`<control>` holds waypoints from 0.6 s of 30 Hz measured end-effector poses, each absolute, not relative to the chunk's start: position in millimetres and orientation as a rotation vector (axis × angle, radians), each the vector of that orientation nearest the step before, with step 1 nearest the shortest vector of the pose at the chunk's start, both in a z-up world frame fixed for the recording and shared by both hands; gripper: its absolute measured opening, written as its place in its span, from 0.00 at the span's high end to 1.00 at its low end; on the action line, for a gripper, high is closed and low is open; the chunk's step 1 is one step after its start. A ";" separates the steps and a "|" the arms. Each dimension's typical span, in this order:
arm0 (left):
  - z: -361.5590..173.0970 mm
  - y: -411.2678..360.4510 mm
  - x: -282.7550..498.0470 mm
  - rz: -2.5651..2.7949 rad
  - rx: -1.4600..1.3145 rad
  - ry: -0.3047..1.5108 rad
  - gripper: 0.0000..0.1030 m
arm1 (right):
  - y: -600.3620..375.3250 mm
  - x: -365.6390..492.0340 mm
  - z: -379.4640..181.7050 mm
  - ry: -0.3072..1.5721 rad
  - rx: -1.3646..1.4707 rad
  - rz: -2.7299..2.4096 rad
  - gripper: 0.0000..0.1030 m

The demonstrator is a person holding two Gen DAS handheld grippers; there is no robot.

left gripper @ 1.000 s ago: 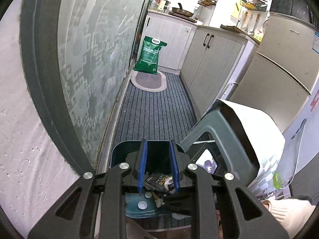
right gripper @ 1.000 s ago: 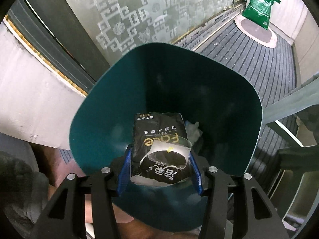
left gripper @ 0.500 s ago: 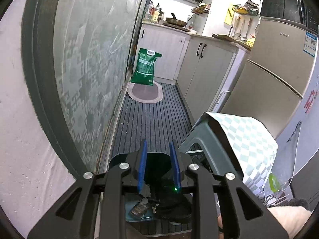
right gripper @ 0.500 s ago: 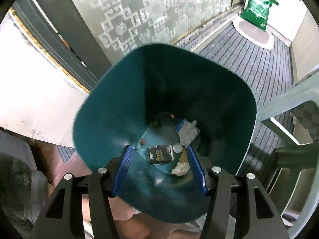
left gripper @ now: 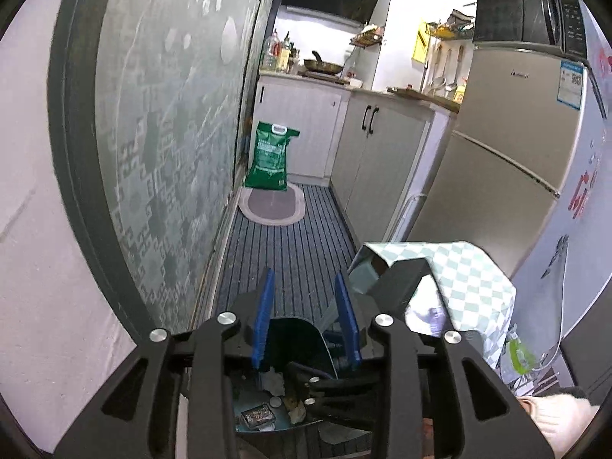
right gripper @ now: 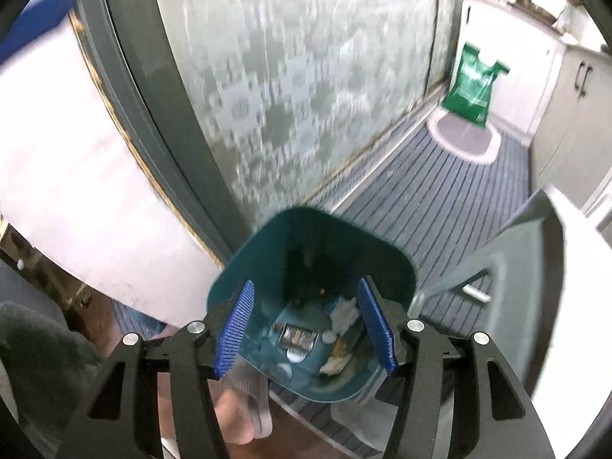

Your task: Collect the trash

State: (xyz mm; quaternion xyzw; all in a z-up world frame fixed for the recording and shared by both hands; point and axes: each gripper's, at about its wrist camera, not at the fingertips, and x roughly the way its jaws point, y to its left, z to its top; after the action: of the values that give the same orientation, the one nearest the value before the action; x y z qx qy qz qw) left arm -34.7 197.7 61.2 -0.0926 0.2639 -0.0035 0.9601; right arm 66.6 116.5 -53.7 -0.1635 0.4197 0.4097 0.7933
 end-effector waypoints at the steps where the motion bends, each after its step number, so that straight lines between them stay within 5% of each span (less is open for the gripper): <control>1: 64.3 196.7 -34.5 -0.005 -0.186 0.527 0.64 | 112.7 65.1 -44.3 0.883 -0.346 0.877 0.44; 7: 65.9 186.9 -34.5 0.000 -0.140 0.502 0.56 | 82.6 58.1 -3.5 0.789 -0.298 0.832 0.44; 13: 63.7 168.2 -43.2 -0.016 -0.119 0.477 0.36 | 43.6 51.5 26.0 0.709 -0.263 0.758 0.44; 16: 59.7 159.6 -44.7 -0.016 -0.129 0.486 0.31 | 18.9 51.7 32.3 0.683 -0.228 0.715 0.30; 18: 57.7 151.4 -44.0 -0.011 -0.111 0.486 0.27 | 1.5 47.8 31.1 0.673 -0.222 0.688 0.30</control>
State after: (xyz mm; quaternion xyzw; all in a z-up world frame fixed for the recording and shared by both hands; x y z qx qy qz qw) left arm -44.0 151.4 57.7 -0.0549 0.2403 -0.0055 0.9691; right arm 47.8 1.5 31.1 -0.1064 0.3230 0.3303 0.8805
